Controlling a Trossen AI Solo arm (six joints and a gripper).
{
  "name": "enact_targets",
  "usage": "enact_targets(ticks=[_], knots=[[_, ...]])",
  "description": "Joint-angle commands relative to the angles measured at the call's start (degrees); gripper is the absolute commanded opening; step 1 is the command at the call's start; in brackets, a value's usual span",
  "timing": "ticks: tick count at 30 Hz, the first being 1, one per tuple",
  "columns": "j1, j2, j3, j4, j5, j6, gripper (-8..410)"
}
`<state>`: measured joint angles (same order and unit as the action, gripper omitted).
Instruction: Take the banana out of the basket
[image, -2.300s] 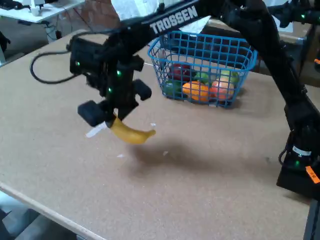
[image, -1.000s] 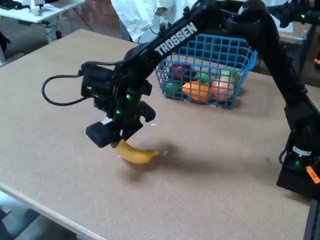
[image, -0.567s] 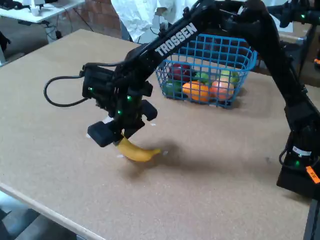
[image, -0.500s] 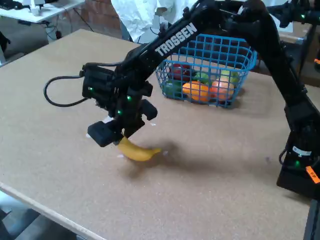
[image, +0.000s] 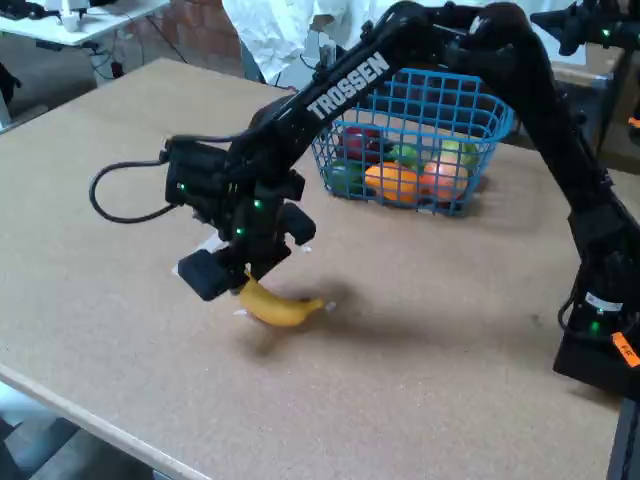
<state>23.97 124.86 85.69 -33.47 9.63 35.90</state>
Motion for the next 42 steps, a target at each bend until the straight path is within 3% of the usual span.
enact_targets(ticks=[1,7,20,26,35,42], knots=[[0.02,0.04,0.0,0.44,-0.11,0.0,48],[0.02,0.11,0.0,0.55,-0.09,-0.17,81],[0.02,0.09,0.0,1.2,-0.07,-0.24,233],[0.02,0.09,0.0,1.38,0.02,-1.49,281],[0.0,-1.95,0.02,1.22,0.44,-1.66,305],[0.0,-6.78,0.02,0.02,4.52,-1.75,305]])
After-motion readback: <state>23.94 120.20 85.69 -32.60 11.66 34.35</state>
